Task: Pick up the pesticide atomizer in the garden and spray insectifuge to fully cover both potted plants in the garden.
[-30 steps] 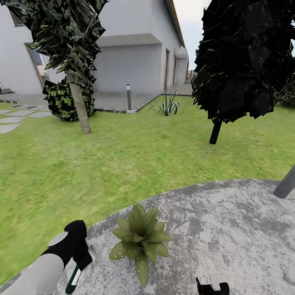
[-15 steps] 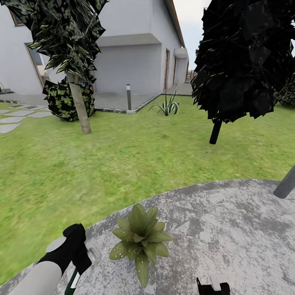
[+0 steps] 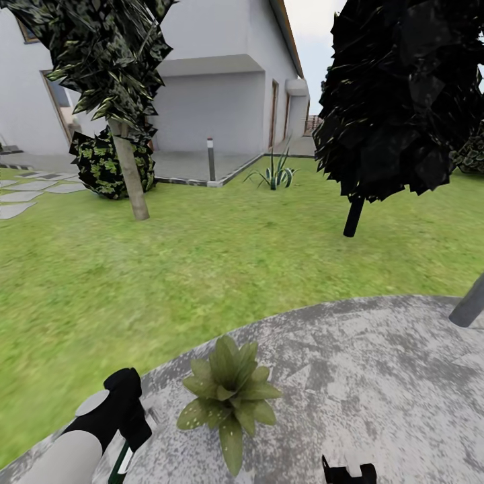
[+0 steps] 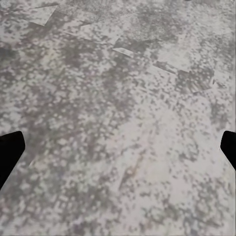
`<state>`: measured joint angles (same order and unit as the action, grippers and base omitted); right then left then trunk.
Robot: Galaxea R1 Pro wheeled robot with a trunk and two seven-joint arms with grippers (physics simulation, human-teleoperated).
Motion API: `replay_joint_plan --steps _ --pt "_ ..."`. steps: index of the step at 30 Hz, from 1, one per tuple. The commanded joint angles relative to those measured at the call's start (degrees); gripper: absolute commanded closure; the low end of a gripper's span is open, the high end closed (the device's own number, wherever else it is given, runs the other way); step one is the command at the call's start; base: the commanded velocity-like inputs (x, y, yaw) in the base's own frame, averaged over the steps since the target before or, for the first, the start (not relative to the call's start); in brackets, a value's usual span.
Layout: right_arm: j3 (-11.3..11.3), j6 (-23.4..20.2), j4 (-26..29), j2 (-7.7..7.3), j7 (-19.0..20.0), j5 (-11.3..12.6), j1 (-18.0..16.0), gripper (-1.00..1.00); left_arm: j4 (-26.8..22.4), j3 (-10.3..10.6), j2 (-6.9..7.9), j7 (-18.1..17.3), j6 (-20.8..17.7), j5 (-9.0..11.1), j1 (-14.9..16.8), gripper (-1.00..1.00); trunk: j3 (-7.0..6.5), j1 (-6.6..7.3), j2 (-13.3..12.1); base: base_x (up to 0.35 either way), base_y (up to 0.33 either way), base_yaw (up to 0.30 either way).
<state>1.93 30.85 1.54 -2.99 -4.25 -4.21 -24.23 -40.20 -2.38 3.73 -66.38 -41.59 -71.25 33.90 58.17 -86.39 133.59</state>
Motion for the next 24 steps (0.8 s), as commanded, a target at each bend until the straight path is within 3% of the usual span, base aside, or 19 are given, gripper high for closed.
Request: replay_joint_plan --steps 1,6,14,18,24 --pt "0.2 0.1 0.0 0.00 -0.4 -0.4 0.0 -1.00 -0.2 -0.2 -0.04 -0.5 -0.4 -0.4 0.0 1.00 0.05 -0.01 0.0 0.198 -0.169 0.066" --pt "0.2 0.1 0.0 0.04 -0.4 -0.4 0.0 -1.00 -0.2 -0.1 -0.04 -0.5 -0.4 -0.4 0.0 1.00 0.05 -0.01 0.0 0.156 -0.217 0.211" --pt "0.2 0.1 0.0 0.06 -0.4 -0.4 0.0 -1.00 -0.2 -0.1 -0.12 -0.5 -0.5 -0.5 0.0 1.00 0.05 -0.01 0.0 -0.034 -0.271 0.272" --pt "0.2 0.1 0.0 0.09 -0.3 -0.4 0.0 -1.00 -0.2 -0.2 -0.10 -0.4 -0.6 -0.5 0.0 1.00 0.05 -0.01 0.0 -0.021 -0.259 0.045" --pt "0.2 0.1 0.0 0.09 -0.3 -0.5 0.0 -1.00 0.3 0.0 -0.31 -0.5 -1.4 -0.5 0.0 1.00 0.05 -0.01 0.0 0.000 -0.030 0.002"
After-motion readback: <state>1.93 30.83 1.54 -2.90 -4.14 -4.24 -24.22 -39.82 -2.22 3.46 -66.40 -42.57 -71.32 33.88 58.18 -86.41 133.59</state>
